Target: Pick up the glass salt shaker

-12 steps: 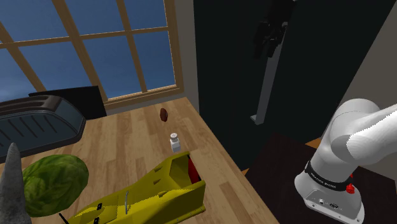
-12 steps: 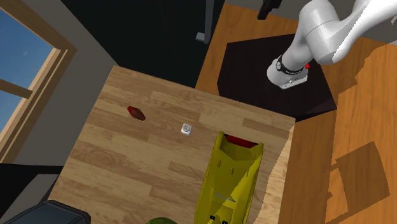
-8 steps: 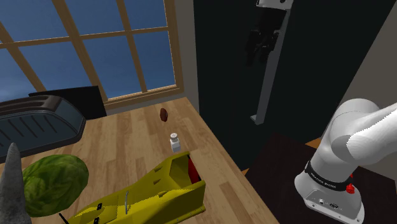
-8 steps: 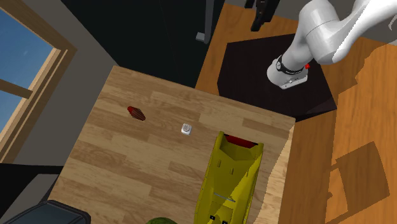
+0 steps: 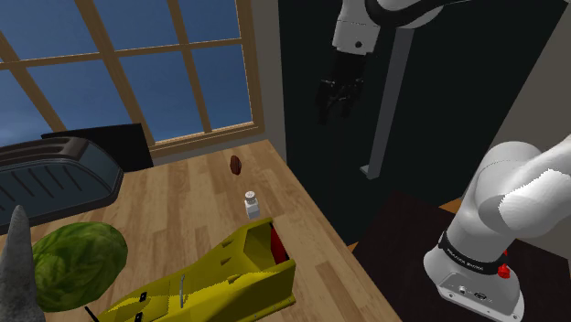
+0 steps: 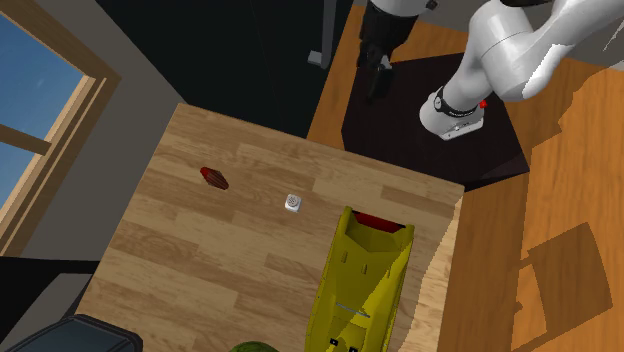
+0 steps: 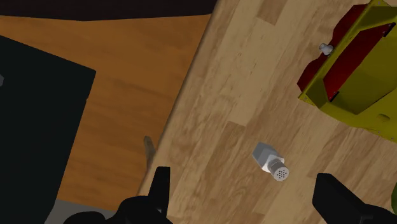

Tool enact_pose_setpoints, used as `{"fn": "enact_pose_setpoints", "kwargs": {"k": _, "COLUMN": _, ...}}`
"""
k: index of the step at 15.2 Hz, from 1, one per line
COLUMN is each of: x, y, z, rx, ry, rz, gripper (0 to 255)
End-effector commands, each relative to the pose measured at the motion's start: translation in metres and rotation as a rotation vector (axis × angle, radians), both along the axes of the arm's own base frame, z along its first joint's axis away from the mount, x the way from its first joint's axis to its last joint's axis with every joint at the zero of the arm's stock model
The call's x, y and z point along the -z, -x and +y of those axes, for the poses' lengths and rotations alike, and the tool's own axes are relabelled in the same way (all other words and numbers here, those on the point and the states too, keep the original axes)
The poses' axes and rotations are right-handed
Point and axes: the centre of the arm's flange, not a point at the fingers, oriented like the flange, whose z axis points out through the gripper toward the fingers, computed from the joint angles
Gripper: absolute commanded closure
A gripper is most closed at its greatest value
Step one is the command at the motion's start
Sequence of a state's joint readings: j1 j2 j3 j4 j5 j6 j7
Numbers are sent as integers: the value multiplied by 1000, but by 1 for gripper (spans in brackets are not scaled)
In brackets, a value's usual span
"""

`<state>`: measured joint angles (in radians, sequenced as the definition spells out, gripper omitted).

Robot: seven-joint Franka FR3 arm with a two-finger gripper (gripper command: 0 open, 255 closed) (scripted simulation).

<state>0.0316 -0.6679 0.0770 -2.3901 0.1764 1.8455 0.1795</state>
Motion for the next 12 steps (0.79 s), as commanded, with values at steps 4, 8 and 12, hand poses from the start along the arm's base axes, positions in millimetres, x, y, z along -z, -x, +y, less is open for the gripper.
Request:
{"fn": "enact_pose_setpoints", "kwargs": {"k": 4, "x": 41, "y": -35, "z": 35, "rx": 8, "ry": 8, "rz": -5, "gripper": 0}}
{"fn": "enact_pose_setpoints", "kwargs": {"k": 8, "x": 75, "y": -64, "z": 64, "rx": 14, "ry": 16, "rz": -7, "gripper": 0}}
{"fn": "enact_pose_setpoints", "kwargs": {"k": 12, "x": 110, "y": -92, "z": 93, "rx": 20, "ry": 23, "rz": -9, "gripper": 0}}
